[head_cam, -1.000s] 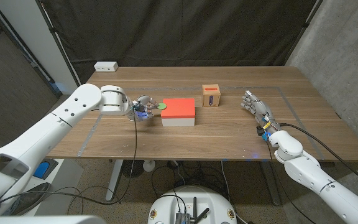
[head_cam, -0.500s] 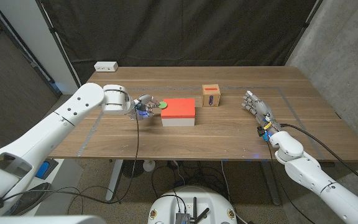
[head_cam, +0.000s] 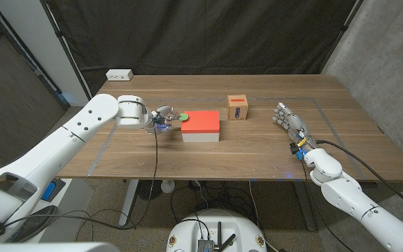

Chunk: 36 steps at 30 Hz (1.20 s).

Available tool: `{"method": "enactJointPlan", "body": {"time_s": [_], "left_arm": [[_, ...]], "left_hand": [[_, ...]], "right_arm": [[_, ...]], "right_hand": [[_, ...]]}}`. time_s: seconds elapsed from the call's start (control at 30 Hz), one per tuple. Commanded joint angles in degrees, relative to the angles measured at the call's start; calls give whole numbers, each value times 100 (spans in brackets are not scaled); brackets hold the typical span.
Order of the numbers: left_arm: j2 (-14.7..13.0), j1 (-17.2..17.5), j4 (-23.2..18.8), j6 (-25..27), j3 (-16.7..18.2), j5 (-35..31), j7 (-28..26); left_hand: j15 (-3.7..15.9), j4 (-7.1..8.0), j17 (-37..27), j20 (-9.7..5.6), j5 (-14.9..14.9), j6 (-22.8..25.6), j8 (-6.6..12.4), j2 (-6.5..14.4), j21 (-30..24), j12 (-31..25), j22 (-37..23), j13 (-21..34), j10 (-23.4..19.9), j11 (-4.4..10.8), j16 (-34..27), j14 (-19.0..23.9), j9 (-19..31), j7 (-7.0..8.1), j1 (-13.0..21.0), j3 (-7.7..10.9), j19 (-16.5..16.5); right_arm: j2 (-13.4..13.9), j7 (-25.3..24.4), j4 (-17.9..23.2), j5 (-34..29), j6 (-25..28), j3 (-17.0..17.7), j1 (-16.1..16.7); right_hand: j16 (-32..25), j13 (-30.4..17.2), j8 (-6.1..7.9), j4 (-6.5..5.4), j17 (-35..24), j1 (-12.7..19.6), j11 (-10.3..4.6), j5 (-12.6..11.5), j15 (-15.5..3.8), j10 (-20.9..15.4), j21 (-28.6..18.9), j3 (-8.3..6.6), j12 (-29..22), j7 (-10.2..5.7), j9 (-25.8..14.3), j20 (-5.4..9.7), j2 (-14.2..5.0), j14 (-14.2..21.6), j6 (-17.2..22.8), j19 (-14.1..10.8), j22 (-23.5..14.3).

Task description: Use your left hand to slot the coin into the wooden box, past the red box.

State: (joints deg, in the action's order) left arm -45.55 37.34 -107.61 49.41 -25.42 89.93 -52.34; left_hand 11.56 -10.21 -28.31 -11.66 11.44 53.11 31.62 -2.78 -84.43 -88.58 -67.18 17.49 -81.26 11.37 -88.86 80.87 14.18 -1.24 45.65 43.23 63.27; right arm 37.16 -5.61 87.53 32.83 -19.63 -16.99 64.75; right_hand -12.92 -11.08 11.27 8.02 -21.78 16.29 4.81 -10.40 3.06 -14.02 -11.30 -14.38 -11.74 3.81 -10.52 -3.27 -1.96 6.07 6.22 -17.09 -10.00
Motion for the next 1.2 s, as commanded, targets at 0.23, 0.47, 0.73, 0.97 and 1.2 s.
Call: {"method": "enactJointPlan", "body": {"time_s": [0.23, 0.47, 0.73, 0.97, 1.2], "left_arm": [[-84, 400, -334, -509, 216, -631, 342], [-204, 815, -641, -1010, 407, -1177, 630], [-258, 1181, -1014, -1581, 489, -2135, 751], [-196, 1329, -1116, -1989, 456, -3014, 958], [-105, 1409, -1077, -2387, 373, -3880, 1301]], "left_hand": [[3, 43, -24, -54, 21, 36, 8, 50, -58, -53, -87, 84, 32, -23, 38, 25, 3, -20, 27, -13, -35], [8, 38, 33, -52, 19, 22, -24, 73, -63, -9, -96, 59, 37, -40, 75, 15, -34, -24, 21, -17, -59], [12, 17, 103, -54, 22, 8, -48, 112, -89, -30, -138, 111, 34, -43, 62, 22, -38, -21, 55, -13, -96], [16, 10, 146, -54, 27, -25, -69, 127, -132, -37, -195, 204, 49, -39, 65, 1, -40, -9, 82, 4, -144], [16, 20, 108, -53, 30, -35, -77, 139, -154, -25, -199, 229, 50, -41, 32, 0, -32, -19, 89, 6, -168]], "right_arm": [[170, -290, 466, -79, 171, 147, 273], [185, -428, 669, -116, 230, 200, 371], [146, -564, 830, -197, 240, 222, 424], [62, -720, 992, -292, 163, 242, 527], [-81, -904, 1147, -363, 36, 260, 704]], "right_hand": [[-24, -7, 3, 9, -17, -3, -6, 6, 20, -45, -25, 11, -3, -21, -11, -33, 21, 48, 34, -34, -19], [-26, -8, -1, 10, -15, -4, -9, 5, 23, -51, -25, 11, -2, -19, -11, -33, 21, 54, 27, -37, -19], [-27, -8, -1, 11, -14, -4, -11, 4, 19, -54, -24, 11, 0, -21, -12, -36, 18, 58, 28, -37, -19], [-27, -9, 1, 11, -13, -4, -13, 3, 17, -59, -24, 10, 1, -13, -12, -36, 16, 59, 36, -39, -19], [-28, -10, 1, 13, -11, -4, -12, 2, 14, -67, -23, 9, 1, -14, -12, -37, 13, 63, 38, -37, -19]]}}
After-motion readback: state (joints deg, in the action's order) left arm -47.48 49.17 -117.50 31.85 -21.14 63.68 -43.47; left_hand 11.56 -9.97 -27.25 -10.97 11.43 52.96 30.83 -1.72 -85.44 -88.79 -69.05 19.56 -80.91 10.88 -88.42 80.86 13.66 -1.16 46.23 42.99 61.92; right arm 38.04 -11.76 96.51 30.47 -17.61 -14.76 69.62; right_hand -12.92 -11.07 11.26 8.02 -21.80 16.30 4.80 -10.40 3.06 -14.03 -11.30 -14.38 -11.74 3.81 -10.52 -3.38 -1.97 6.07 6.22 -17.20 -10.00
